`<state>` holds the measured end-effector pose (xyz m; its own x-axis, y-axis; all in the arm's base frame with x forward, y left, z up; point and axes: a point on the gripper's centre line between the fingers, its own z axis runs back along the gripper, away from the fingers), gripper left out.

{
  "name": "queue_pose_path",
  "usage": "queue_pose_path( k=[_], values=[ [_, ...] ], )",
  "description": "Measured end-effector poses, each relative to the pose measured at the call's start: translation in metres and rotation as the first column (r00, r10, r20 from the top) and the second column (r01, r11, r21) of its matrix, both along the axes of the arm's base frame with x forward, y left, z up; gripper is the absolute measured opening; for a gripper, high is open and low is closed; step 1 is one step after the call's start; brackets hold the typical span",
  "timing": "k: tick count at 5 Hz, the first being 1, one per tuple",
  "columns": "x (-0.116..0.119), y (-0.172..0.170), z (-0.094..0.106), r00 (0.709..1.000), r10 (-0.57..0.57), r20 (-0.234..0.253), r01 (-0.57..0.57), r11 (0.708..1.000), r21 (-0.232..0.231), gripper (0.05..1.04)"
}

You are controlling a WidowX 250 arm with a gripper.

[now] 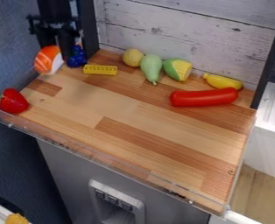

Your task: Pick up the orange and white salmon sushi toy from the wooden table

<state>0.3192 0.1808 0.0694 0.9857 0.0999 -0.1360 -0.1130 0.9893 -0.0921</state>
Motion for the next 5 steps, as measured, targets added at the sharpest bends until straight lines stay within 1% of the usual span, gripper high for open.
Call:
queue_pose_path(
  k=[1,2,3,4,5],
  values=[
    [0.001,0.001,-0.005,0.997,-0.074,0.019,0.073,0.997,0.01,0.526],
    [0.005,-0.002,-0.012,0.988,-0.151,0.02,0.151,0.989,0.011,0.526],
    [0.008,-0.008,-0.026,0.978,-0.207,0.019,0.207,0.978,0.003,0.526],
    [0.014,-0.013,-0.04,0.979,-0.203,0.016,0.203,0.979,0.001,0.526],
    [0.023,-0.017,-0.054,0.989,-0.15,0.012,0.15,0.989,0.003,0.6]
  ],
)
